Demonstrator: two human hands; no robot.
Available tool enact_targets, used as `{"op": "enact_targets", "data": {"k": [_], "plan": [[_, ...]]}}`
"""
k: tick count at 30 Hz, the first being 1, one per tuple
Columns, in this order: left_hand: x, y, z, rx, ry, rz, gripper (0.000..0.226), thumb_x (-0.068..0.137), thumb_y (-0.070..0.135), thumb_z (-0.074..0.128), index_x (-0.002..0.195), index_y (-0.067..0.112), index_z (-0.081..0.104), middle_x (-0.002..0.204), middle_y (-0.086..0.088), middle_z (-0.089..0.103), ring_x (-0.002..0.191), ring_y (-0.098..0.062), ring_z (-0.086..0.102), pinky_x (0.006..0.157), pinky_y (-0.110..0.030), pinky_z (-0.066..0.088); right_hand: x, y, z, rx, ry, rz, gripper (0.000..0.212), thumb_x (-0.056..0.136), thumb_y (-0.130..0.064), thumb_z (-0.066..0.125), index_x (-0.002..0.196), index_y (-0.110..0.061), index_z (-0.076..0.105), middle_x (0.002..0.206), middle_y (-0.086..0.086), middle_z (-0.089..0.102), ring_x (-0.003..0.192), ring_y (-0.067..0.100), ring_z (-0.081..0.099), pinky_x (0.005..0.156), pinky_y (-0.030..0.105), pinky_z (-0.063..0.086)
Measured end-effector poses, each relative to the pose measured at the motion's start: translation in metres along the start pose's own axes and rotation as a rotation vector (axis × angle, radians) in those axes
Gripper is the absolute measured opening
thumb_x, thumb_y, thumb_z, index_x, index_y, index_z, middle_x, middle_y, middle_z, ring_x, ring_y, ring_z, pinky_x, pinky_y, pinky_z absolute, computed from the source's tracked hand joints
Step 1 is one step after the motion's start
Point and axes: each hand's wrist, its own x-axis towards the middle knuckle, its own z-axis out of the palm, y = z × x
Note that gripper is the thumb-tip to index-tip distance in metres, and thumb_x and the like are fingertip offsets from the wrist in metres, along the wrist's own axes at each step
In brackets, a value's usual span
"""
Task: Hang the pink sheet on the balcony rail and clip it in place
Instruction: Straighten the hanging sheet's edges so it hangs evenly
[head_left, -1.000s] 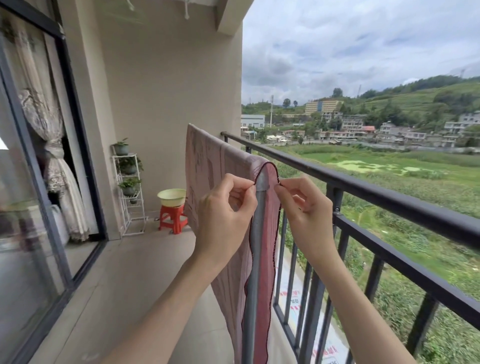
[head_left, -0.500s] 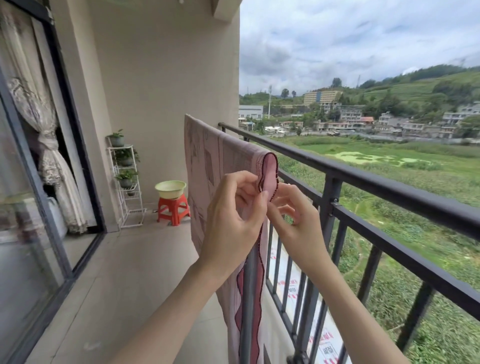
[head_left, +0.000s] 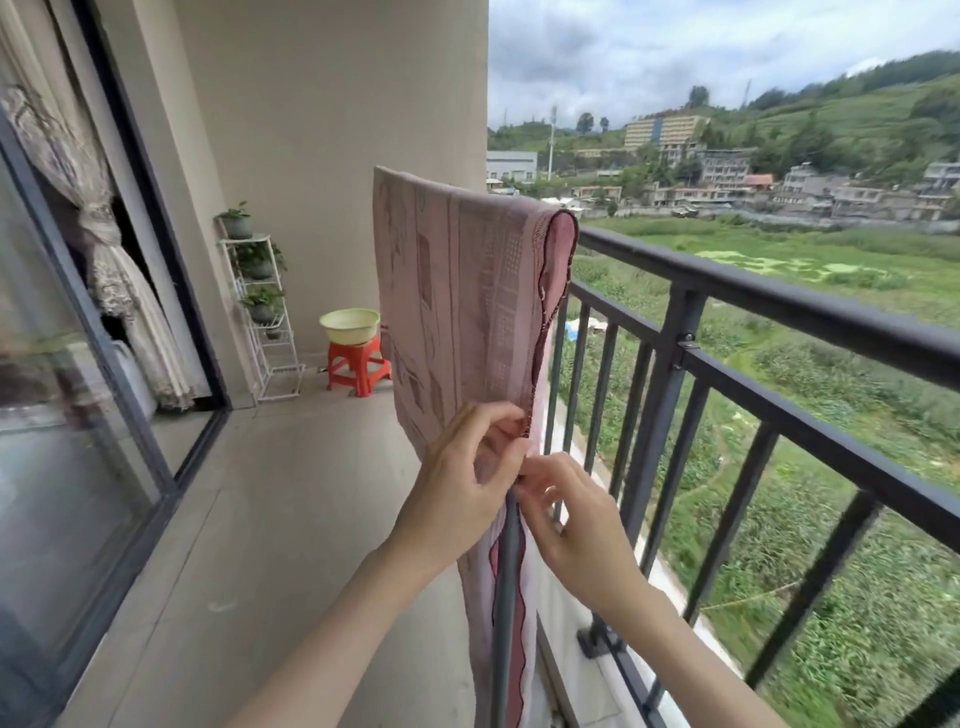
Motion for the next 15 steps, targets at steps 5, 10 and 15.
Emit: {"op": "enact_targets", "data": {"k": [5, 10, 15], "plan": [[-0.042, -0.057, -0.029, 0.286, -0.083, -0.196, 0.024, 0.094, 0.028, 0.046, 0.118, 0.027, 0.049, 0.113, 0.01, 0.053, 0.101, -0.007, 0.054, 0.089, -0.029, 0.046, -0.017, -0.011, 0.032, -0.058, -0.316, 0.088, 0.042, 0.089, -0.043, 0.038, 0.118, -0.018, 0.056, 0.098, -0.016, 0.047, 0.084, 0.003, 0.054, 0.076, 0.021, 0.045], [-0.068, -0.101, -0.074, 0.565, -0.166, -0.329, 0.048, 0.091, 0.042, 0.032, 0.134, 0.022, 0.04, 0.143, 0.0, 0.035, 0.129, -0.021, 0.038, 0.103, -0.041, 0.038, 0.009, -0.022, 0.094, -0.073, -0.495, 0.026, 0.052, 0.095, -0.029, 0.049, 0.143, -0.017, 0.034, 0.145, 0.0, 0.038, 0.132, 0.016, 0.037, 0.104, 0.028, 0.033], [-0.07, -0.134, -0.123, 0.666, -0.078, -0.375, 0.058, 0.09, 0.048, 0.027, 0.142, 0.022, 0.032, 0.149, -0.001, 0.029, 0.135, -0.017, 0.024, 0.108, -0.03, 0.023, 0.058, -0.019, 0.152, -0.159, -0.481, 0.007, 0.06, 0.094, -0.043, 0.042, 0.146, -0.017, 0.029, 0.153, 0.008, 0.026, 0.141, 0.026, 0.024, 0.115, 0.04, 0.022]]}}
